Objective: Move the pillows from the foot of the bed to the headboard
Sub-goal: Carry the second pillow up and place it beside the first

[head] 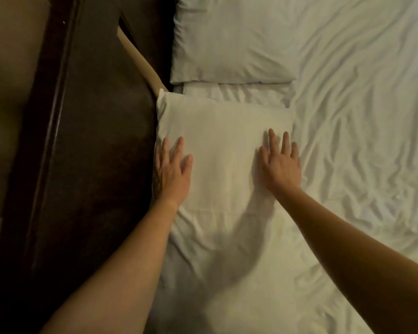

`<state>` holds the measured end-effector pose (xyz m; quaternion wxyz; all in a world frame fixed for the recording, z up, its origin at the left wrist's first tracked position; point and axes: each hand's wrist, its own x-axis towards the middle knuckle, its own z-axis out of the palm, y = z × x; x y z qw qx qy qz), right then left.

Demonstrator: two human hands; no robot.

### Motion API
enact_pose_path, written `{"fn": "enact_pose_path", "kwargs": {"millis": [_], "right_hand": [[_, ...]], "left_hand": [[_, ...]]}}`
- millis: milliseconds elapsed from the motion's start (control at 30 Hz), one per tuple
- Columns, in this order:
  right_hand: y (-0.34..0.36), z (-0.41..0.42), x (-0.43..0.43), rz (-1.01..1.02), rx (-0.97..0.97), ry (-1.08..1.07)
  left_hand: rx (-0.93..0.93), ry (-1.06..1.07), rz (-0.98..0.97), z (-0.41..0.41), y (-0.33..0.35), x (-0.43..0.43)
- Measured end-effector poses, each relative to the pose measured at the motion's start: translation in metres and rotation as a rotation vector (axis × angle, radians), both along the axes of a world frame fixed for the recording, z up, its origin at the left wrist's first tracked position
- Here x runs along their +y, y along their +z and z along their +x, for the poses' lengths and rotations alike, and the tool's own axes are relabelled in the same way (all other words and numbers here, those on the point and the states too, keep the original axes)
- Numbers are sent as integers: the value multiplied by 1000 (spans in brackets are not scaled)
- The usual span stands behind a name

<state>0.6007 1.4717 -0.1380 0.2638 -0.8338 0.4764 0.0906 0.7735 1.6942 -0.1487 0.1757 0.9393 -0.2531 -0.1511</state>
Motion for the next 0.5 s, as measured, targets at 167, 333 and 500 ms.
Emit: {"fn": "enact_pose_path", "kwargs": {"millis": [167,333,500], "right_hand": [[33,-16,86,-5,-37,79],[25,-54,166,53,-29,189],[7,-104,174,3,-11,171]], "left_hand": [[-87,-62,-68,-57,35,27],[-67,-80,-22,-134,20,73],[-152,-98,22,-158,-1,120]]}}
